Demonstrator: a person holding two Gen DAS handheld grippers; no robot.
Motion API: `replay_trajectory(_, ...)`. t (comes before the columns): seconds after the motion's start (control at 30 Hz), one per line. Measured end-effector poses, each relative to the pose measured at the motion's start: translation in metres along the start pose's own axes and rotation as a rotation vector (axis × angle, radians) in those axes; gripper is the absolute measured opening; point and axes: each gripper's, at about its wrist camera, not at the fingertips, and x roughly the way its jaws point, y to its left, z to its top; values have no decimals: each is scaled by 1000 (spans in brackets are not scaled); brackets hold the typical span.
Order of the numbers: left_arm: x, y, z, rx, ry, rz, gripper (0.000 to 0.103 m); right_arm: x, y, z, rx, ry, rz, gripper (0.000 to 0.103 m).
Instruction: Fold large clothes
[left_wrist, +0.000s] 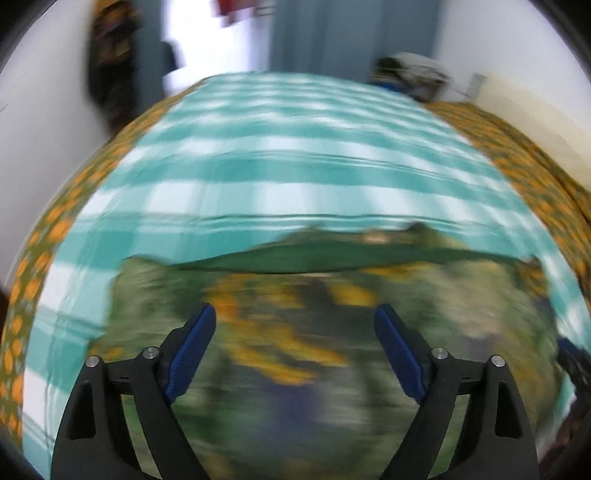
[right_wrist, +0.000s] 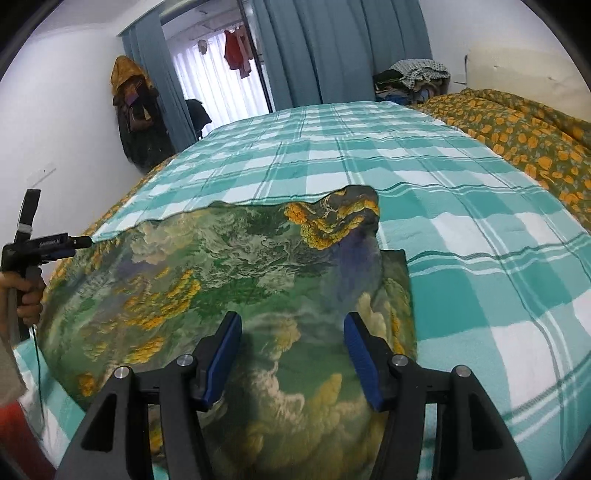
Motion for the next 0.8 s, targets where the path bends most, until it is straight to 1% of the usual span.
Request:
replay_trajectory(0.1,12,-43,3,95,47,-66,91,-6,1,-7,11,8,12,61)
replay_trajectory(0.17,32,-63,2,129,98,-62,91,-3,0,-13,-4,19,1,61)
replay_trajectory(0.2,47,-68,0,131,132,-47,91,-2,0,-15,-10,24,-2,61)
replay_trajectory(0.23,66,-70,-4,115,183,-29,92,0,0,-17,-17,26,-5,62)
replay_trajectory(0.27,78,-68,-7,90,209,-18,98,0,1,-18,-23,25,-7,62)
replay_trajectory(0.3,87,-64,-10,62,219,-13,102,0,2,-19,-35,23,-9,62)
replay_trajectory(0.37,94,-57,-14,19,211,-34,102,2,2,-22,-52,26,-10,62)
replay_trajectory(0.43,94,-53,-13,8,211,-47,102,3,3,-25,-57,20,-8,62)
replay_trajectory(0.57,78,-55,-12,31,200,-38,102,3,5,-26,-71,17,-16,62)
replay_trajectory(0.8,41,-63,-35,103,173,-44,102,0,3,-25,-45,14,-17,62)
